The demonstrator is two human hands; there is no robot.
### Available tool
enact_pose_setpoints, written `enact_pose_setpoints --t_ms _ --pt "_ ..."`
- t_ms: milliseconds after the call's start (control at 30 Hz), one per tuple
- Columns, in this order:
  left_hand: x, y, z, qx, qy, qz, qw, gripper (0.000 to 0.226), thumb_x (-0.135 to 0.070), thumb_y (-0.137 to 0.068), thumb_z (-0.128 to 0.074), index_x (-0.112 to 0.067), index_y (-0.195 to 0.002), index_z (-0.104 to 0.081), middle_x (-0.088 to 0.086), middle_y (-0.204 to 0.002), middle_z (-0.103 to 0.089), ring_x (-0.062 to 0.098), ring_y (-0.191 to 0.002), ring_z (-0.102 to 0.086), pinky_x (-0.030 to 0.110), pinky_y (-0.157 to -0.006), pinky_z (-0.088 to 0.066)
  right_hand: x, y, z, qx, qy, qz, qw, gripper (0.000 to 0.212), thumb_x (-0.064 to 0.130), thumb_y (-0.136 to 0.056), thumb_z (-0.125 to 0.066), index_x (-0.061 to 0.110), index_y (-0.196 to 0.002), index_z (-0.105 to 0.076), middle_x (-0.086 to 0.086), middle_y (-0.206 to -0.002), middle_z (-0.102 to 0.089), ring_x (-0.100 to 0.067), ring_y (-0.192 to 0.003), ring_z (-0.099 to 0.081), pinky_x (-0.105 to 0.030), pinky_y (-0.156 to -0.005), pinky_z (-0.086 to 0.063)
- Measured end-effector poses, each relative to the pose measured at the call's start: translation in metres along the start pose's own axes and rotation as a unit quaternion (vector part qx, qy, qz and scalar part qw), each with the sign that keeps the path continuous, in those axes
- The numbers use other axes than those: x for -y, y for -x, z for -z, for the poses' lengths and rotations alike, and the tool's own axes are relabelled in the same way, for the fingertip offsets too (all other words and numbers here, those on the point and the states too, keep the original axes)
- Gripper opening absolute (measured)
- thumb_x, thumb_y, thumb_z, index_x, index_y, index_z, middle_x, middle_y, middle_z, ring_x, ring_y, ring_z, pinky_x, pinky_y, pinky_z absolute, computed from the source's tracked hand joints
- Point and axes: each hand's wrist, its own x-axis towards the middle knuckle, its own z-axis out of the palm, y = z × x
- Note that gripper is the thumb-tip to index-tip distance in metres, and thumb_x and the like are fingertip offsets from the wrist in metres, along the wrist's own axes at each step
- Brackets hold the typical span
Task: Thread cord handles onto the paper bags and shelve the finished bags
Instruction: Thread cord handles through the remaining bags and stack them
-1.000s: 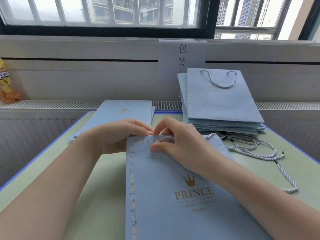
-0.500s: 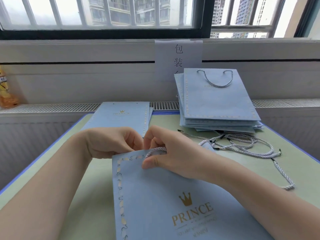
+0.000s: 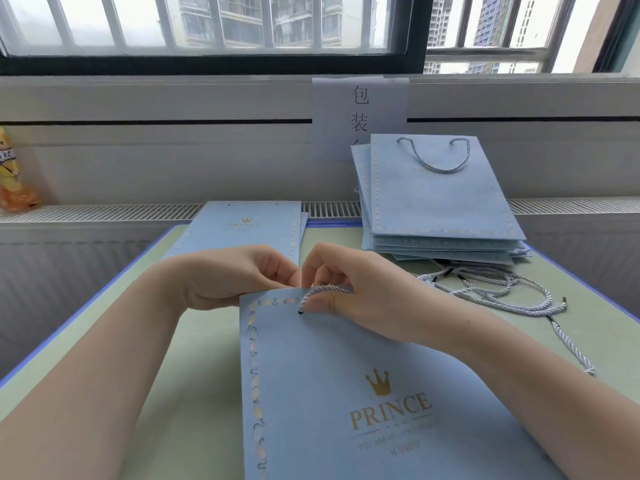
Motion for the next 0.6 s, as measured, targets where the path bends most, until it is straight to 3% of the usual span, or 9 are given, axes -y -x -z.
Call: enact_pose_setpoints --t_ms 100,200,400,467,600 --pt "-0.002 0.002 0.002 -0.053 0.001 -0.011 0.999 0.011 -0.023 -0.081 -0.066 -0.013 -0.075 -0.067 0.006 -0.076 -0.062 0.012 -0.064 -0.057 0.019 -0.056 -0.046 -0.002 0.001 0.004 0.009 0.055 -0.001 0.998 0.013 0.035 -0.09 -0.06 0.035 -0.091 -0.047 0.017 -0.085 -0.052 0.005 -0.071 -0.047 -0.014 -0.062 -0.036" --pt "-0.003 0.0 0.002 -0.098 0.0 -0.003 0.995 0.012 -0.019 -0.089 -0.062 -0.01 -0.082 -0.064 0.005 -0.079 -0.061 0.011 -0.064 -0.056 0.018 -0.056 -0.047 -0.004 0.002 0.007 0.007 0.108 -0.011 0.994 0.01 0.033 -0.093 -0.056 0.032 -0.09 -0.047 0.021 -0.078 -0.044 0.023 -0.066 -0.041 -0.002 -0.061 -0.033" --pt "-0.01 -0.004 -0.013 -0.12 -0.013 -0.029 0.992 0.032 -0.041 -0.085 -0.052 -0.014 -0.089 -0.069 -0.004 -0.077 -0.068 0.006 -0.065 -0.062 0.013 -0.056 -0.047 -0.015 -0.005 0.006 -0.068 0.128 0.019 0.989 0.012 0.024 -0.096 -0.052 0.019 -0.089 -0.043 0.003 -0.082 -0.056 -0.007 -0.07 -0.047 -0.024 -0.064 -0.039" --pt "-0.012 -0.006 -0.018 -0.107 -0.017 -0.045 0.993 0.024 -0.04 -0.082 -0.057 -0.02 -0.08 -0.071 -0.007 -0.074 -0.067 0.006 -0.066 -0.062 0.013 -0.058 -0.047 -0.017 -0.005 0.006 -0.102 0.124 0.026 0.987 0.014 0.023 -0.096 -0.052 0.017 -0.088 -0.041 -0.001 -0.079 -0.056 -0.019 -0.07 -0.048 -0.035 -0.067 -0.041" --pt "-0.011 -0.009 -0.019 -0.123 -0.021 -0.063 0.99 0.017 -0.031 -0.083 -0.061 -0.017 -0.079 -0.069 -0.005 -0.075 -0.066 0.006 -0.068 -0.062 0.015 -0.059 -0.048 -0.019 -0.006 0.009 -0.148 0.142 0.042 0.978 0.013 0.022 -0.094 -0.054 0.016 -0.09 -0.043 -0.004 -0.081 -0.06 -0.024 -0.073 -0.051 -0.039 -0.07 -0.043"
